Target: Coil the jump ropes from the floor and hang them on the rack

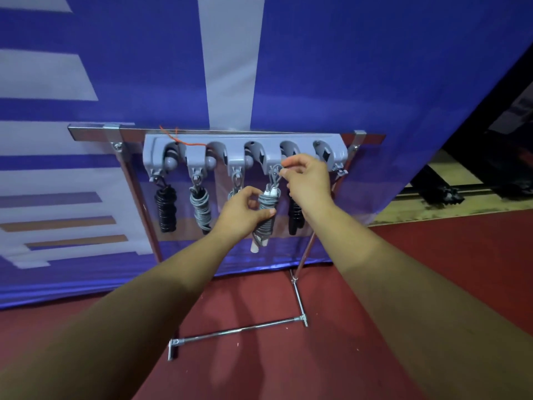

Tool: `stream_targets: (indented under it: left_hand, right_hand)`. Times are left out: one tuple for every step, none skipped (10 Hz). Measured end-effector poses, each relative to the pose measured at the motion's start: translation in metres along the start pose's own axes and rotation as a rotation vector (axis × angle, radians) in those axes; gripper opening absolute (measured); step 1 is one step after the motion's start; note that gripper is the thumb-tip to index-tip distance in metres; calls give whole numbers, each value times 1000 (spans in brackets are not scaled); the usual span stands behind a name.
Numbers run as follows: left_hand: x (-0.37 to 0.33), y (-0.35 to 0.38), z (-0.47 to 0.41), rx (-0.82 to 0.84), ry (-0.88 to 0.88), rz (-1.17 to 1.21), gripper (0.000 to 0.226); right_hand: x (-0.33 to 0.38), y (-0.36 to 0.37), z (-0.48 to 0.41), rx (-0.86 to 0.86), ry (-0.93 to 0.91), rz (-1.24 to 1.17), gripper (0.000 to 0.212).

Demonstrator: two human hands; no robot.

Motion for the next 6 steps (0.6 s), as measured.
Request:
stream_targets:
  left_hand:
    - [1,1,-7,-33,-15,-123,39]
    - [8,5,-11,-42,-40,-179,38]
    - [14,3,-10,-98,-39,-235,40]
    - [9,6,-6,-78,-50,-339,42]
    - [5,14,-3,14,-97,-321,55]
    - [-15,1,3,49,-119,-401,49]
  right_hand:
    - [-12,1,-7,-24,21,68,25]
    - [-19,6,-8,7,-4,154,19]
    - [-23,11,-8,45,-22,195,16]
    - [-24,12,-8,49,-2,218,24]
    - [-16,12,-9,108,4,254,19]
    - [-2,11,-6,257,39,312,15]
Point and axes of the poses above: each hand's wrist, its own z-axis away from the middle knuckle, its own y-axis out of the palm, x = y × z, the point moved 8 cm from there along -z, towards the middle knuckle, and after that the axes turned 5 degrees about -y, right-handed, at the moved point
